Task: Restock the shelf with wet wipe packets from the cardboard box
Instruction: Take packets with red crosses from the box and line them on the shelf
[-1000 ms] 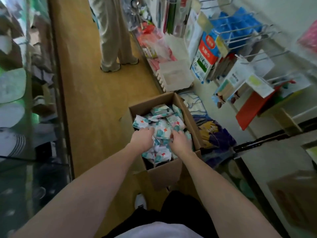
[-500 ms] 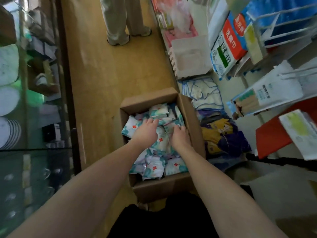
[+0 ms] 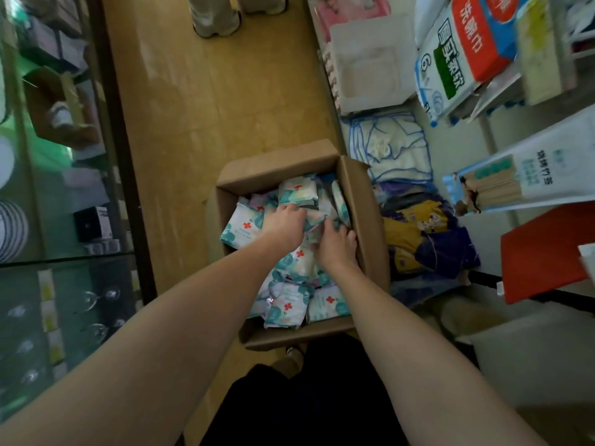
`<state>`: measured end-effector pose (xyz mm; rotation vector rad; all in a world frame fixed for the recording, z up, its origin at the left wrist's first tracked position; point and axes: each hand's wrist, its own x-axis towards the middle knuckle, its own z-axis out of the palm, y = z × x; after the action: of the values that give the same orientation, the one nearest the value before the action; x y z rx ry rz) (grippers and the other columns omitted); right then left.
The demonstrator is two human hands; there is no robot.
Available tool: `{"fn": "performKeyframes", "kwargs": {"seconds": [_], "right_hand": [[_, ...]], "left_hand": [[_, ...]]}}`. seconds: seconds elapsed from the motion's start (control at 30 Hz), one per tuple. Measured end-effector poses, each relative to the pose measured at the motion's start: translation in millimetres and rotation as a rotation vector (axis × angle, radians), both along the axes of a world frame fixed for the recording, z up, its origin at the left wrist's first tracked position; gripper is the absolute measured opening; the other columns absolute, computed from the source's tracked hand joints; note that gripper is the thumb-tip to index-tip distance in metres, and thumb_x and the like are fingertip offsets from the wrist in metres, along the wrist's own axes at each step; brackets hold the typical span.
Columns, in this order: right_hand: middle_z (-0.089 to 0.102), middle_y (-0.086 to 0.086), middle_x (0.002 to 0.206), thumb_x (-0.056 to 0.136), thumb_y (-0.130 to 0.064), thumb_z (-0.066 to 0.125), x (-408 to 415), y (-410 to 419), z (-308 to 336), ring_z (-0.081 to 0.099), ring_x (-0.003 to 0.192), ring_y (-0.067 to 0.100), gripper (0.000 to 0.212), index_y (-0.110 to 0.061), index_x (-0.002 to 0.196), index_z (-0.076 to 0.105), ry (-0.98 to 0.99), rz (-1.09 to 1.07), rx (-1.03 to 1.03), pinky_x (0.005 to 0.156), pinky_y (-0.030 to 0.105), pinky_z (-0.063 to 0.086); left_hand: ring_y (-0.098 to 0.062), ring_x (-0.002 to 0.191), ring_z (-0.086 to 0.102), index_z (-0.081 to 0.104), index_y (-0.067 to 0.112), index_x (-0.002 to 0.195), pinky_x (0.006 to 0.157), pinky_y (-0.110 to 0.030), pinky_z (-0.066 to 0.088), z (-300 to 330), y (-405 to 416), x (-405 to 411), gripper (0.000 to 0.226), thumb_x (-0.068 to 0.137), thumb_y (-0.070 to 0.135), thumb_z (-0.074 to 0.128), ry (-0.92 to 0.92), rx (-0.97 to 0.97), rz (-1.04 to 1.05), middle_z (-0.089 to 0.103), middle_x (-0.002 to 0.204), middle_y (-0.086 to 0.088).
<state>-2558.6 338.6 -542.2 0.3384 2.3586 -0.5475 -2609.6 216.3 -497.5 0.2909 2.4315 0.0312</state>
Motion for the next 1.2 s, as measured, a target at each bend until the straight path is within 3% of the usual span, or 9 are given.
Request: {"fn": "performKeyframes", "kwargs": {"seconds": [0.17,0.37,0.5,0.57,0.73,0.9,1.0,1.13,1.2], "right_hand": [[0.039,0.018,0.147,0.072,-0.052,0.082,-2.5,-4.8,15.4,0.033,0.134,0.036,0.105,-0.012,0.147,0.022,-0.013,-0.103,-0.028,0.107,0.042,0.031],[0.048,0.017,0.131,0.084,-0.030,0.074,2.2,-8.3,40.8,0.051,0.117,0.034,0.049,-0.011,0.126,0.058,-0.013,-0.081,-0.175,0.097,0.036,0.046],[0.058,0.004,0.106,0.086,-0.023,0.074,18.9,-0.3,72.2,0.057,0.088,0.023,0.026,-0.017,0.107,0.059,0.044,-0.200,-0.222,0.057,0.024,0.042],[0.055,-0.002,0.086,0.086,-0.025,0.075,28.8,6.6,88.2,0.055,0.080,0.021,0.025,-0.020,0.090,0.051,0.081,-0.287,-0.206,0.049,0.025,0.033],[0.059,0.004,0.096,0.089,-0.029,0.071,54.0,27.3,135.4,0.058,0.084,0.024,0.028,-0.016,0.100,0.050,0.216,-0.425,-0.108,0.063,0.035,0.045],[0.063,0.004,0.095,0.090,-0.027,0.068,95.1,54.1,187.9,0.060,0.086,0.025,0.013,-0.017,0.094,0.060,0.357,-0.538,-0.060,0.064,0.031,0.042],[0.063,0.006,0.110,0.090,-0.025,0.067,121.5,66.3,217.9,0.059,0.095,0.026,0.029,-0.015,0.118,0.063,0.394,-0.572,0.006,0.070,0.029,0.041],[0.062,0.005,0.110,0.089,-0.026,0.070,169.2,82.9,258.7,0.054,0.087,0.020,0.025,-0.019,0.112,0.062,0.489,-0.702,0.048,0.070,0.033,0.046],[0.062,0.002,0.110,0.088,-0.028,0.072,194.0,92.4,274.9,0.057,0.089,0.019,0.027,-0.021,0.112,0.061,0.520,-0.748,0.047,0.066,0.030,0.042]], "left_hand": [[-0.033,0.116,0.051,0.052,0.014,0.120,0.088,-0.043,0.042,17.4,-6.0,1.2,0.029,0.093,0.025,0.053,0.091,-0.012,-0.039,0.059,0.121,-0.011],[-0.034,0.107,0.054,0.052,0.012,0.113,0.074,-0.038,0.035,46.5,-22.6,8.0,0.022,0.092,0.020,0.049,0.101,0.023,-0.023,0.061,0.111,-0.013],[-0.031,0.096,0.055,0.051,0.014,0.099,0.069,-0.036,0.036,77.2,-29.4,14.0,0.010,0.095,0.018,0.043,0.089,0.010,-0.064,0.062,0.103,-0.011],[-0.029,0.089,0.056,0.051,0.013,0.099,0.065,-0.035,0.038,91.3,-28.8,17.7,0.009,0.095,0.017,0.043,0.022,0.041,-0.070,0.061,0.103,-0.010],[-0.029,0.086,0.055,0.050,0.008,0.093,0.068,-0.035,0.041,130.0,-11.8,28.2,0.008,0.095,0.014,0.045,-0.012,0.136,-0.164,0.060,0.106,-0.014],[-0.034,0.113,0.057,0.044,0.010,0.140,0.083,-0.037,0.046,168.8,16.9,50.5,0.045,0.096,0.018,0.046,0.039,0.292,-0.308,0.057,0.130,-0.018],[-0.036,0.112,0.056,0.038,0.016,0.145,0.077,-0.034,0.044,198.2,35.4,66.9,0.048,0.098,0.021,0.042,0.088,0.365,-0.433,0.055,0.131,-0.019],[-0.026,0.086,0.060,0.038,0.030,0.148,0.051,-0.027,0.040,234.6,68.4,93.6,0.054,0.096,0.015,0.043,0.116,0.394,-0.604,0.054,0.136,-0.009],[-0.020,0.082,0.058,0.049,0.029,0.139,0.055,-0.027,0.043,247.6,87.1,106.0,0.046,0.095,0.019,0.046,0.166,0.382,-0.679,0.057,0.133,-0.006]]}}
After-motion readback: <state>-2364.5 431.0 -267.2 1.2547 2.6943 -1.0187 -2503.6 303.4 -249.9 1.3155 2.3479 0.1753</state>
